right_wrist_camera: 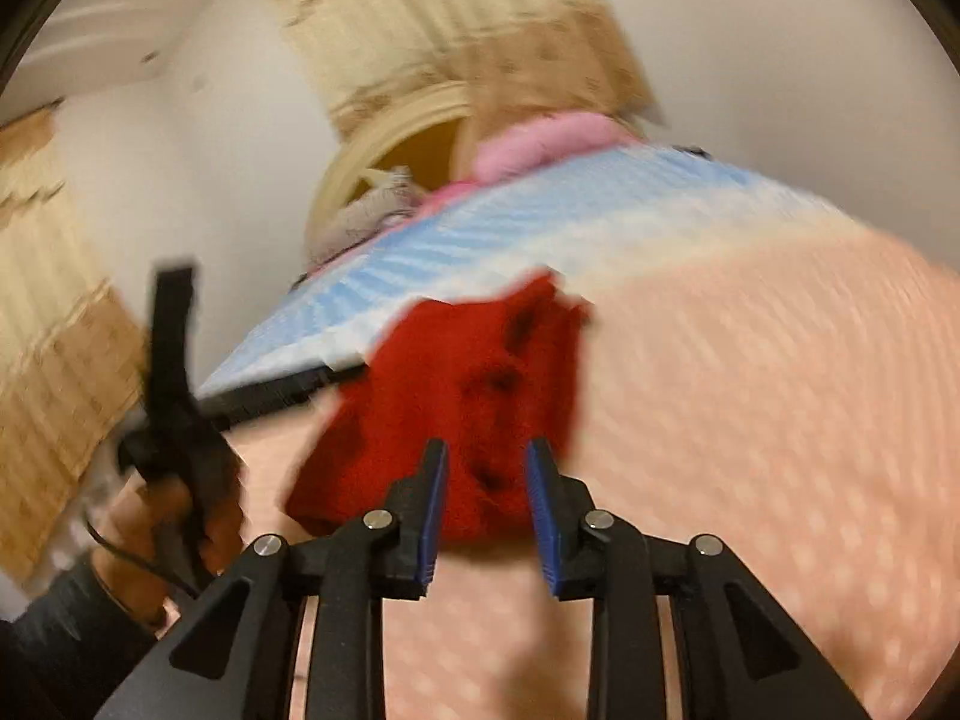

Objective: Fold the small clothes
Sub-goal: 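Lay the folded edge down and open the right gripper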

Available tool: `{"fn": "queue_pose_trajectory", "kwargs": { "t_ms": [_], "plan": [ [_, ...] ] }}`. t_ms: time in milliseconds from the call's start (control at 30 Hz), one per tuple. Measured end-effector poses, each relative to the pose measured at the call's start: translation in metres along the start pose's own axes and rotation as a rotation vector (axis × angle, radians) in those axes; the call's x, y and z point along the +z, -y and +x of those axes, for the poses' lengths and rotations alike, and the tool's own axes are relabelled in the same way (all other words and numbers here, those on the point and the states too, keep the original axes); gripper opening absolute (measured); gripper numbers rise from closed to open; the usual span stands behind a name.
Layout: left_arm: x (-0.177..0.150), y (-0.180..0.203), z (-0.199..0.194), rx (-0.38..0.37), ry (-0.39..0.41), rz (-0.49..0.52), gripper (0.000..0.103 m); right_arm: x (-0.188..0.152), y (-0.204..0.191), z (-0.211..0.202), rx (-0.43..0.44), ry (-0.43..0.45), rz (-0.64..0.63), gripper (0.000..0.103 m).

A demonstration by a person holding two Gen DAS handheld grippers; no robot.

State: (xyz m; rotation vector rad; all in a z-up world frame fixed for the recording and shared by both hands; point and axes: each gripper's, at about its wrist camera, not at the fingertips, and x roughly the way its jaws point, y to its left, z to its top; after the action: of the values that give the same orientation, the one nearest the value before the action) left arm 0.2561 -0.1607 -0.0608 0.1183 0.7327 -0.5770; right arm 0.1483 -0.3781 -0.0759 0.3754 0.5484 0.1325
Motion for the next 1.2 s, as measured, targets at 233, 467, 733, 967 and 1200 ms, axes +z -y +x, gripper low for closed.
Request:
{"fn": "queue_pose_trajectory", "kwargs": {
  "t_ms": [233,467,733,967,1200],
  "plan": [
    [-0.019,-0.005,0.021,-0.012,-0.078,-0.066,0.065,0.05,-0.011,0.104,0.092,-0.216,-0.023,0.049],
    [-0.039,-0.008,0.012,-0.072,-0.075,-0.113,0.071,0.044,0.04,0.113,-0.002,-0.24,0.09,0.025],
    [-0.048,-0.005,0.009,-0.052,-0.069,-0.105,0.078,0.073,-0.021,0.11,-0.047,-0.169,-0.15,0.039],
    [-0.05,-0.005,0.009,-0.023,-0.066,-0.103,0.086,0.082,0.011,0.178,-0.14,-0.336,-0.078,0.043],
    [-0.049,-0.009,0.015,-0.029,-0.089,-0.109,0.095,0.074,0.044,0.17,-0.051,-0.302,0.009,0.042]
  ]
}}
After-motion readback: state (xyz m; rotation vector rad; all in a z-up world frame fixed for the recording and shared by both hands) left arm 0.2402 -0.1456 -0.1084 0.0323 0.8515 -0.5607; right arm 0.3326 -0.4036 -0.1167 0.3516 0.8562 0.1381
